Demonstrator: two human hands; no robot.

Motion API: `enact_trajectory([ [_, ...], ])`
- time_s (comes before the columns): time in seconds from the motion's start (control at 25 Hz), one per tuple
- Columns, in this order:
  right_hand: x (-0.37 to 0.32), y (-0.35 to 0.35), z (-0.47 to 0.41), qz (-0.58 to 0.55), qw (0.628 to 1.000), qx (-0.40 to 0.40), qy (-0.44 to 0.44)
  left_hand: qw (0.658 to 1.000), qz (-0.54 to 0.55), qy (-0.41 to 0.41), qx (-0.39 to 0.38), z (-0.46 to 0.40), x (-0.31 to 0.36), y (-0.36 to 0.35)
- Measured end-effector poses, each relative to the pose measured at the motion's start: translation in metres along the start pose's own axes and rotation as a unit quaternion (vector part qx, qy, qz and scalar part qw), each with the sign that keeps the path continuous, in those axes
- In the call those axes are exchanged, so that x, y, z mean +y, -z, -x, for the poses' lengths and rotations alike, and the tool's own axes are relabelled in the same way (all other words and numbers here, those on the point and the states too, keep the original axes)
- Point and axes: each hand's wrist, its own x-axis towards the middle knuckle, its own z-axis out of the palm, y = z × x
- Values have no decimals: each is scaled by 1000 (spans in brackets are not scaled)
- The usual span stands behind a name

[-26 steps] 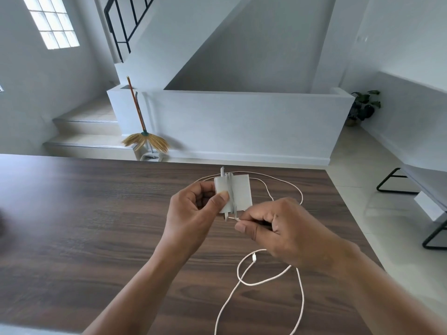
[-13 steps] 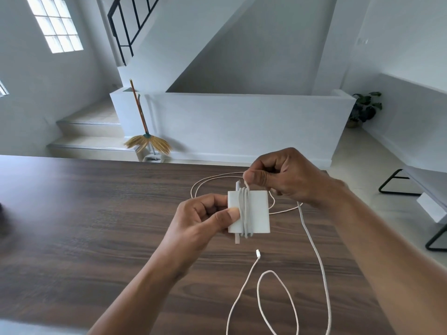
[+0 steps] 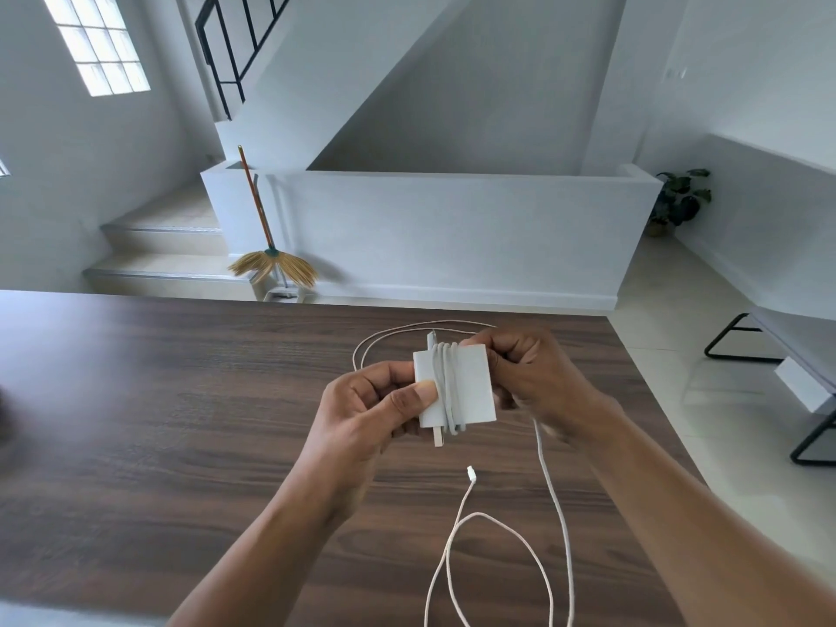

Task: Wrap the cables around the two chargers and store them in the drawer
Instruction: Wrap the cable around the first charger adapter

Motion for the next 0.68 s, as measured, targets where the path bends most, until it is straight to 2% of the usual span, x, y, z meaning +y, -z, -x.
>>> enact_trajectory([
  [0.12, 15, -11, 12, 88, 996, -22, 4, 998, 19, -16, 50, -6, 4, 1],
  [0.28, 19, -21, 32, 193, 980, -8, 45, 993, -32, -50, 105, -12, 4, 4],
  [0.44, 0, -26, 45, 297, 949, -32, 105, 986, -98, -63, 119, -12, 0, 3],
  [0.56, -21, -23, 48, 339, 936, -62, 72, 967, -204, -80, 127, -16, 0, 5],
  [0.68, -50, -16, 40, 378, 920, -88, 63, 959, -264, -69, 77, -15, 0, 8],
])
